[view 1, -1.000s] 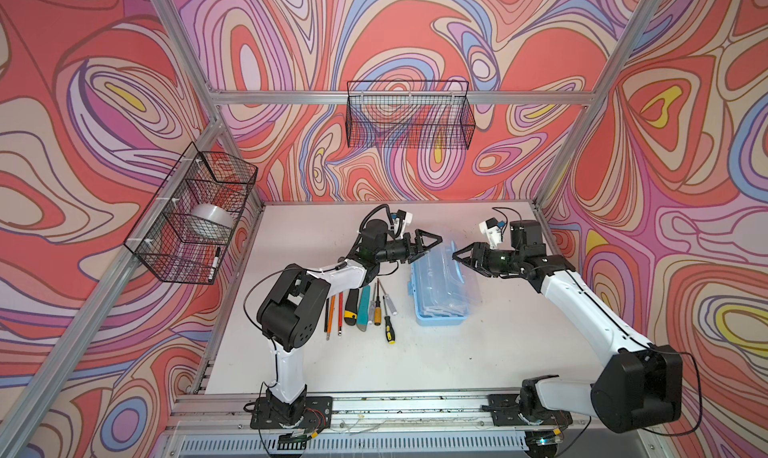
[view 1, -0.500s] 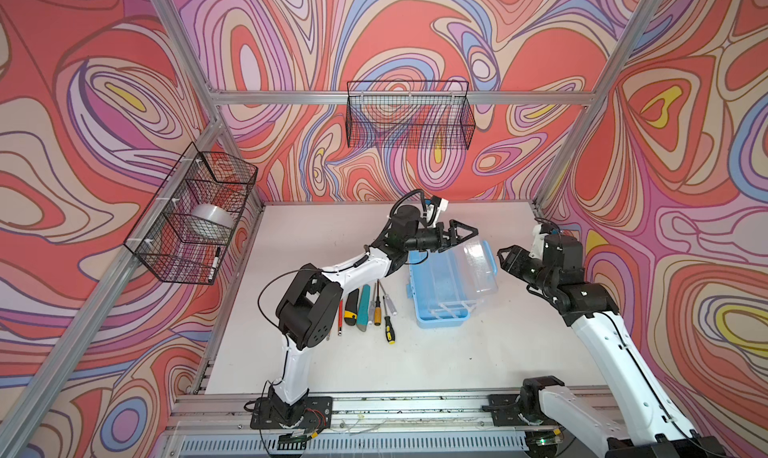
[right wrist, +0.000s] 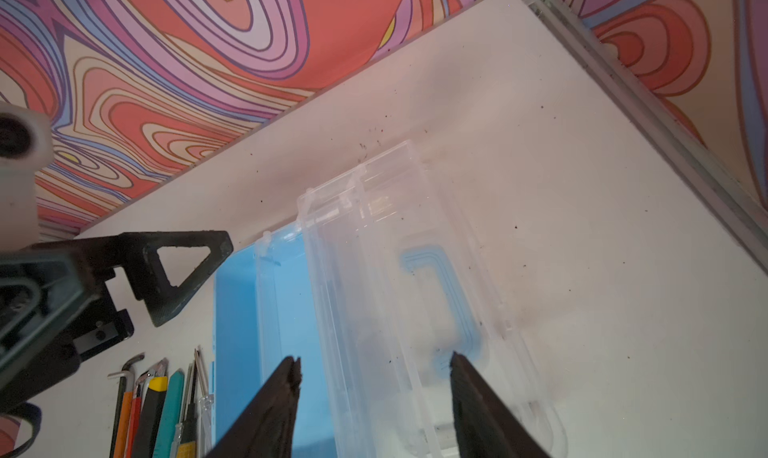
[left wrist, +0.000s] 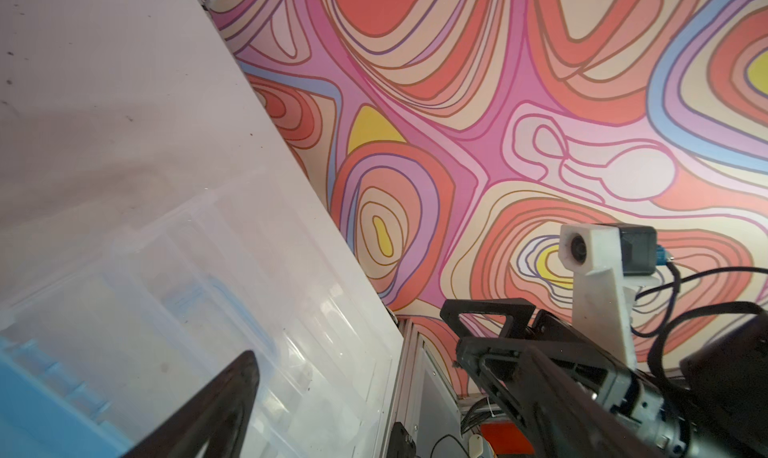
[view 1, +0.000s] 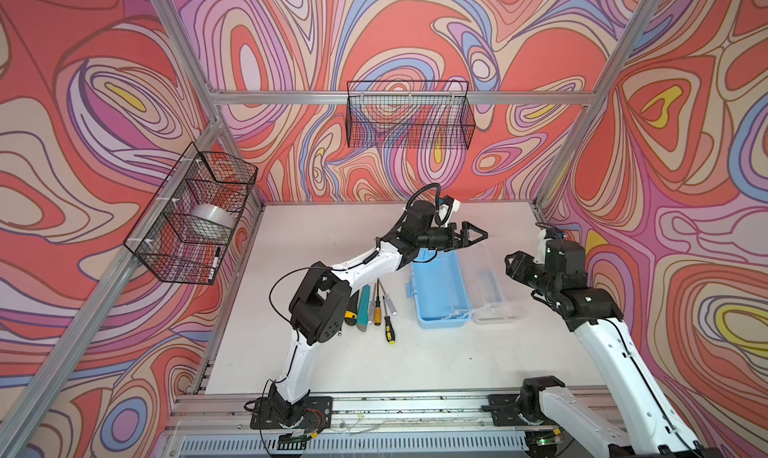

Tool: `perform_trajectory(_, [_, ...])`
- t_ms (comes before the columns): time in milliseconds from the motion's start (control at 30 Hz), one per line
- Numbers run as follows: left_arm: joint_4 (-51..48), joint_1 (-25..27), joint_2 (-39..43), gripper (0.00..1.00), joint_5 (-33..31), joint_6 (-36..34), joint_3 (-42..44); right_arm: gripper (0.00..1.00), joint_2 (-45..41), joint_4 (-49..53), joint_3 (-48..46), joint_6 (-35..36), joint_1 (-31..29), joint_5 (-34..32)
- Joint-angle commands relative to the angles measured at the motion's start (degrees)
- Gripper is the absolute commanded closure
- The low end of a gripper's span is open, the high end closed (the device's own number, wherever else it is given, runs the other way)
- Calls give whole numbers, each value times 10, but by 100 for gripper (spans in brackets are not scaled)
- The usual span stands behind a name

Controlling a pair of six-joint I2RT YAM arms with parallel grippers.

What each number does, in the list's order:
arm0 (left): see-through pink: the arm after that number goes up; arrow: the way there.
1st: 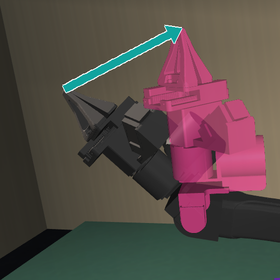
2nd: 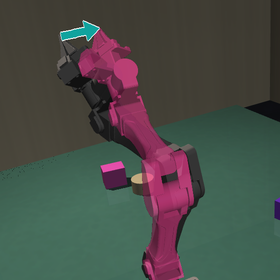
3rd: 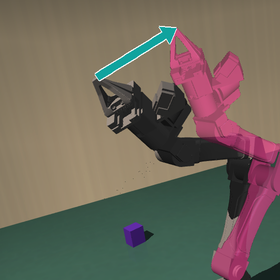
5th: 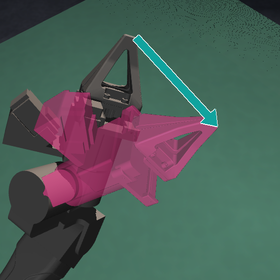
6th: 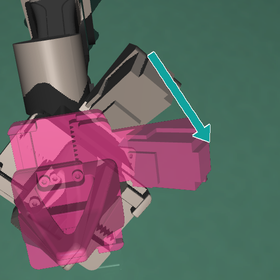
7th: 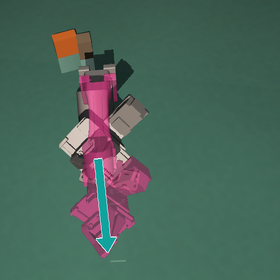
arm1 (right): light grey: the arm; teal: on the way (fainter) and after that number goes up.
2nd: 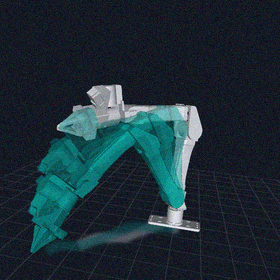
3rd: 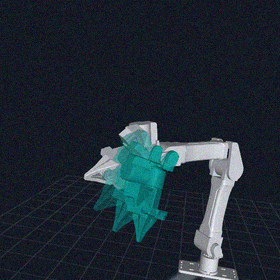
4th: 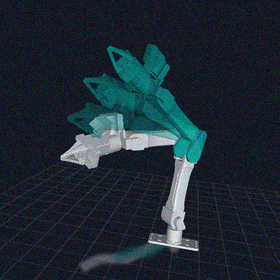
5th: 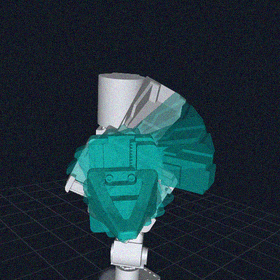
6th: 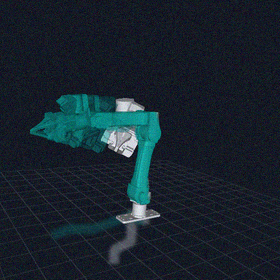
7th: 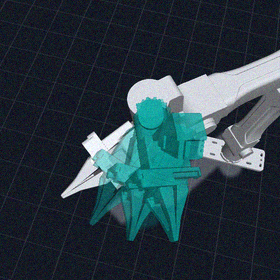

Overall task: Pack the tool kit
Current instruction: 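Swing the clear lid open away from the robot with the right gripper, then lower the left gripper onto the red-sleeved hex key while the right gripper withdraws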

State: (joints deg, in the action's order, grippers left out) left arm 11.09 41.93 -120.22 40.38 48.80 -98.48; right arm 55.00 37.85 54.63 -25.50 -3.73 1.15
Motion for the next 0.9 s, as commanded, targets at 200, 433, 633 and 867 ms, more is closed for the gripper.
perform_trajectory(200, [-186,-42,187,1,-200,-165,155,44,17,-22,5,-3,-29,41])
perform_trajectory(433, [-284,-90,350,10,-395,-198,342,51,80,-48,17,-53,-229,-52])
perform_trajectory(633, [-372,-102,444,14,-507,-174,435,53,162,-84,27,-72,-344,-74])
perform_trajectory(867, [-428,-117,493,18,-558,-156,504,54,212,-148,14,-92,-361,-38])
